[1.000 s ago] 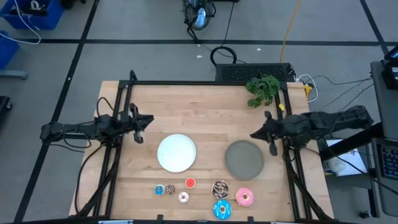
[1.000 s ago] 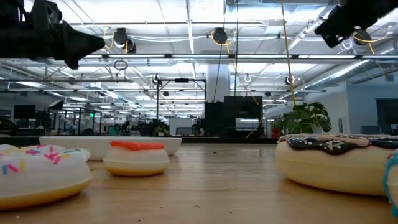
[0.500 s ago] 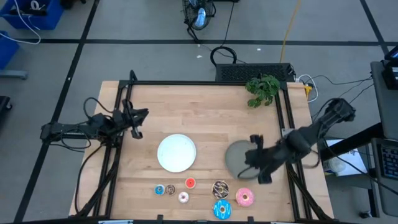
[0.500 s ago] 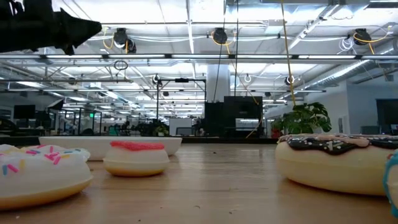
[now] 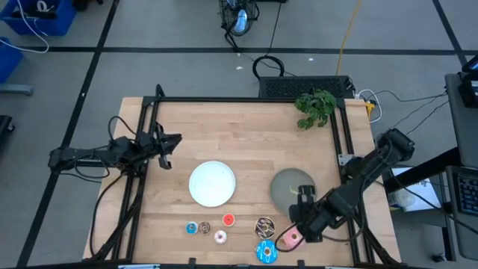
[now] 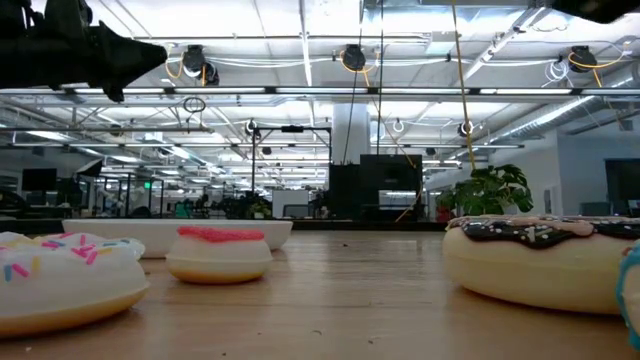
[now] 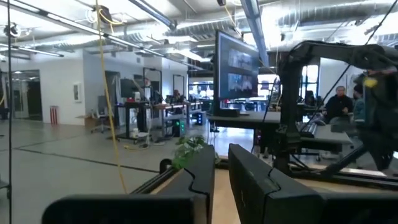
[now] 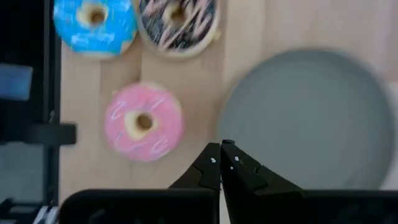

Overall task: Pick & Place donuts
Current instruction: Put the large pink donut on the gray plate

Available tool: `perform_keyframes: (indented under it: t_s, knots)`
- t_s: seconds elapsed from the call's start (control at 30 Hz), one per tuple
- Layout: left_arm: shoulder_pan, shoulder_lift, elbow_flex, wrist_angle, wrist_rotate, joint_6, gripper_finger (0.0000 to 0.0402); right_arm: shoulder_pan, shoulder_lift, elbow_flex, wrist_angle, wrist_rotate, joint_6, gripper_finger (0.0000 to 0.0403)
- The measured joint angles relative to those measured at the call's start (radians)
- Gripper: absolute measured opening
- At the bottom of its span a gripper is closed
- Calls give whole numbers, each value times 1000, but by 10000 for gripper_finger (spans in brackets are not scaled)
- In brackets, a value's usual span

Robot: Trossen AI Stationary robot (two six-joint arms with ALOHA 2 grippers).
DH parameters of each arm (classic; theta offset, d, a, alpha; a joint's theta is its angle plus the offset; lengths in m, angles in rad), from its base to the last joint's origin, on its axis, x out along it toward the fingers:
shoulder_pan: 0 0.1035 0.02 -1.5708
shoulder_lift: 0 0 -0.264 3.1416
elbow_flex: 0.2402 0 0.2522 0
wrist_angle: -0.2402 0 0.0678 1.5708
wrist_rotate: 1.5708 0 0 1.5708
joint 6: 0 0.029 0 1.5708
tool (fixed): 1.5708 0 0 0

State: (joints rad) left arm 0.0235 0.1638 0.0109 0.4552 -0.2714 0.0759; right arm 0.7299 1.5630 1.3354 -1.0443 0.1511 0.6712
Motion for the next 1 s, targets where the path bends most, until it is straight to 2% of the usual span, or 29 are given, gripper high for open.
perform_keyframes:
  t_s: [0.1, 0.2, 0.5, 0.6, 0.73, 1.0]
  knots:
    - [0, 0, 0, 2, -1, 20, 51, 14, 39, 0, 3, -25, 24, 13]
    - [0, 0, 0, 4, -17, 24, 51, 19, 62, 0, 21, -25, 20, 44]
    - [0, 0, 0, -9, -25, 10, 51, 18, 94, 0, 137, -24, -140, 197]
    - [0, 0, 0, -8, -25, 7, 51, 20, 115, 0, 178, -27, -186, 233]
    - [0, 0, 0, -6, -26, 7, 51, 25, 150, 0, 207, -51, -189, 252]
    - [0, 0, 0, 0, -27, 27, 51, 31, 216, 0, 206, -76, -204, 246]
